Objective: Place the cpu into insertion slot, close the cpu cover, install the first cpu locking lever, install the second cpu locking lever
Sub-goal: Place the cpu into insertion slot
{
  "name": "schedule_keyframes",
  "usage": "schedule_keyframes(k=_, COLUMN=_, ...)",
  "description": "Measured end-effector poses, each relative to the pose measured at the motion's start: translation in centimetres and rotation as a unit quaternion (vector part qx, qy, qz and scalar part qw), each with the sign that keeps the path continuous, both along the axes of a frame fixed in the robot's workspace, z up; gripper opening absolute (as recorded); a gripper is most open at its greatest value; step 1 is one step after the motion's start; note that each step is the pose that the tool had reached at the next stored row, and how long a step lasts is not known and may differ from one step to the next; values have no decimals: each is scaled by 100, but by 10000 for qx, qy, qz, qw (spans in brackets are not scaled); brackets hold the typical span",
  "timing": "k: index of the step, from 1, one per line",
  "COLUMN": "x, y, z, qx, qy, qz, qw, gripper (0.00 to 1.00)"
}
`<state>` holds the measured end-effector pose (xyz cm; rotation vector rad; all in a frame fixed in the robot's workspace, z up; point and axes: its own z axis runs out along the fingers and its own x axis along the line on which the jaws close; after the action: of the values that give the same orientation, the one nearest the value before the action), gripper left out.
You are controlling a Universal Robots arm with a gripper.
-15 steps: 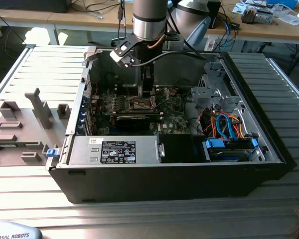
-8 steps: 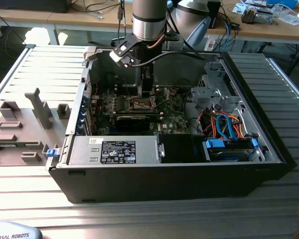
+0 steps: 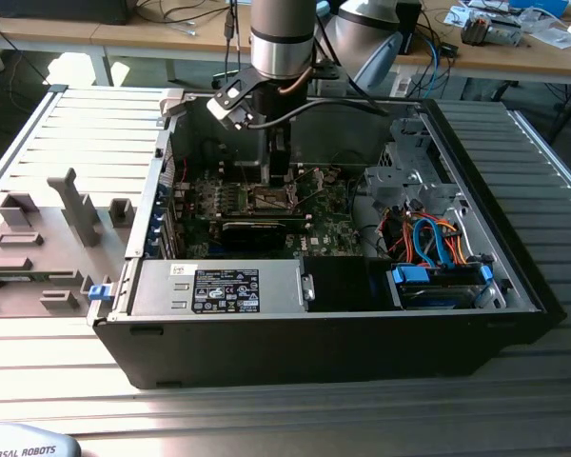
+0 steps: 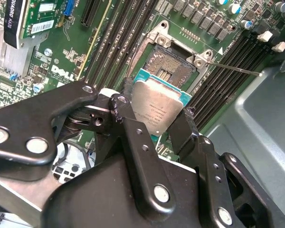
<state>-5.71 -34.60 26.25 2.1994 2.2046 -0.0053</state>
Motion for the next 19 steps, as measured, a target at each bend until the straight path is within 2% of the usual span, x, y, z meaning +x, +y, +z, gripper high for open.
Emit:
schedule_keyframes(k=12, x=-32, y=19, z=-9, qx=1, qy=0, qz=16, qw=10000, gripper=54)
schedule_keyframes(k=19, x=-32, y=28, z=-10, qx=0, qy=0, qz=267, qw=9996, gripper=54)
